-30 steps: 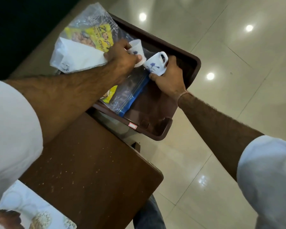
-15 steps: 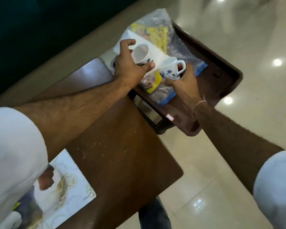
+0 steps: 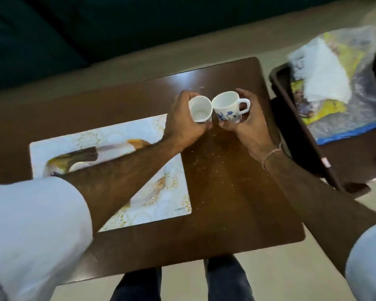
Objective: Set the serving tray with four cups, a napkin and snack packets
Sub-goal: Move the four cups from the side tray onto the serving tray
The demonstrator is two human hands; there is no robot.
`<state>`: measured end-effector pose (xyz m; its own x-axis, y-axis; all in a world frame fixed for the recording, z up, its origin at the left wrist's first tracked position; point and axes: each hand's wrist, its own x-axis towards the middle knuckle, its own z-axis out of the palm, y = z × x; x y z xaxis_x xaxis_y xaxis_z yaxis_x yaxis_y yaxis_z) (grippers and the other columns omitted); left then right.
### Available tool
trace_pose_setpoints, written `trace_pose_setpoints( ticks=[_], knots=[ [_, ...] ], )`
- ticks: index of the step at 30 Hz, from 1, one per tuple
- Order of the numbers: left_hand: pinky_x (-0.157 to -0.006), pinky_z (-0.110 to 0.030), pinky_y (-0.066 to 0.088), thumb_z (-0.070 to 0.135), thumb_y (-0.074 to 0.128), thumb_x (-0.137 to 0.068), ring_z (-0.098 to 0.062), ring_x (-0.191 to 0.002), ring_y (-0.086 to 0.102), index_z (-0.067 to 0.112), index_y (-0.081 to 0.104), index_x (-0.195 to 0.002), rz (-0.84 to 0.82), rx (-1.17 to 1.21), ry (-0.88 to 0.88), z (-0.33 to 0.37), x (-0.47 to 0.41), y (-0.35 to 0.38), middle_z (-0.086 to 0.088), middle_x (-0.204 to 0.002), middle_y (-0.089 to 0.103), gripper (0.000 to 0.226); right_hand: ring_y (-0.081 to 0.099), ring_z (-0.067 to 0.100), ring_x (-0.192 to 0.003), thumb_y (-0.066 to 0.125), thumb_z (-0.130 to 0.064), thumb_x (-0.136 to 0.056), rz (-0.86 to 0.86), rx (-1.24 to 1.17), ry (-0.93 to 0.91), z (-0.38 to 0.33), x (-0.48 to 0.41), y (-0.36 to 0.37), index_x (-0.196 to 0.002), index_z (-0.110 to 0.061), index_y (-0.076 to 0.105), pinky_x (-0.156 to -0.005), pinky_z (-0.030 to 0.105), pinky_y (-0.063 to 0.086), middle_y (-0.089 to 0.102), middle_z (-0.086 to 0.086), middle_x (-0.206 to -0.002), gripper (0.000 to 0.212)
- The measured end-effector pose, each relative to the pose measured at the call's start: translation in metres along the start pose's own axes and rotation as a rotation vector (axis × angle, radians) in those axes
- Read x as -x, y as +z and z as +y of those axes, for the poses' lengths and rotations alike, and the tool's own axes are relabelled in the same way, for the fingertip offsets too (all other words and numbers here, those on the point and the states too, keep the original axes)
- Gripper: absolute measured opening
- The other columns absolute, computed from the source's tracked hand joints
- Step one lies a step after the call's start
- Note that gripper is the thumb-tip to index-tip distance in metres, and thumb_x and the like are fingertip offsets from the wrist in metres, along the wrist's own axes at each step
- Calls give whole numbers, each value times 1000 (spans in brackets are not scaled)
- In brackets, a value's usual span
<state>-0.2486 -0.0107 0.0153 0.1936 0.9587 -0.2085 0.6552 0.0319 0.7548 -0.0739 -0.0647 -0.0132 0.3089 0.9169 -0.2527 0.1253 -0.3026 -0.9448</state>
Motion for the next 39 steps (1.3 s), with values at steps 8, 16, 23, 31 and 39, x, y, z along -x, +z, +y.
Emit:
trace_pose_setpoints(
  ticks=[8, 16, 23, 31, 39],
  knots=[
    [-91, -43, 49, 26, 92, -61, -24, -111, 55, 14, 54, -124, 47, -124, -43, -89, 75, -60, -5, -122, 56, 74, 65, 14, -114, 91, -17, -68, -193, 99, -13, -6, 24, 105, -132, -22, 58, -97, 36, 57, 68, -8, -123, 72],
    [-86, -38, 46, 20, 87, -65, -28, -110, 54, 11, 56, -122, 95, -182, -74, -143, 135, -83, -9, -118, 58, 66, 65, 8, -103, 91, -35, -66, -397, 282, -24, -5, 52, 176, -119, -20, 65, -86, 16, 52, 70, -4, -114, 61],
    [-90, -37, 49, 20, 90, -64, -25, -113, 53, 12, 51, -129, 186, -185, -160, -170, 167, -89, -8, -123, 58, 76, 55, 28, -114, 90, -28, -69, -412, 521, -210, -14, 61, 205, -124, -21, 61, -96, 54, 48, 63, -7, -115, 62],
    [-101, -36, 47, 20, 86, -72, -25, -126, 46, 14, 43, -138, 213, -91, -443, -151, 185, -73, -6, -135, 52, 79, 61, 29, -113, 90, -23, -70, -531, 594, -270, -9, 73, 241, -124, -10, 57, -91, 39, 52, 66, 9, -121, 64],
    [-88, -31, 50, 27, 88, -70, -19, -106, 58, 17, 58, -119, 583, 498, -981, -131, 176, -73, -2, -119, 63, 58, 59, 24, -106, 90, -30, -68, -587, 692, -313, -1, 67, 254, -118, -15, 58, -83, 33, 45, 65, 5, -116, 62]
  ],
)
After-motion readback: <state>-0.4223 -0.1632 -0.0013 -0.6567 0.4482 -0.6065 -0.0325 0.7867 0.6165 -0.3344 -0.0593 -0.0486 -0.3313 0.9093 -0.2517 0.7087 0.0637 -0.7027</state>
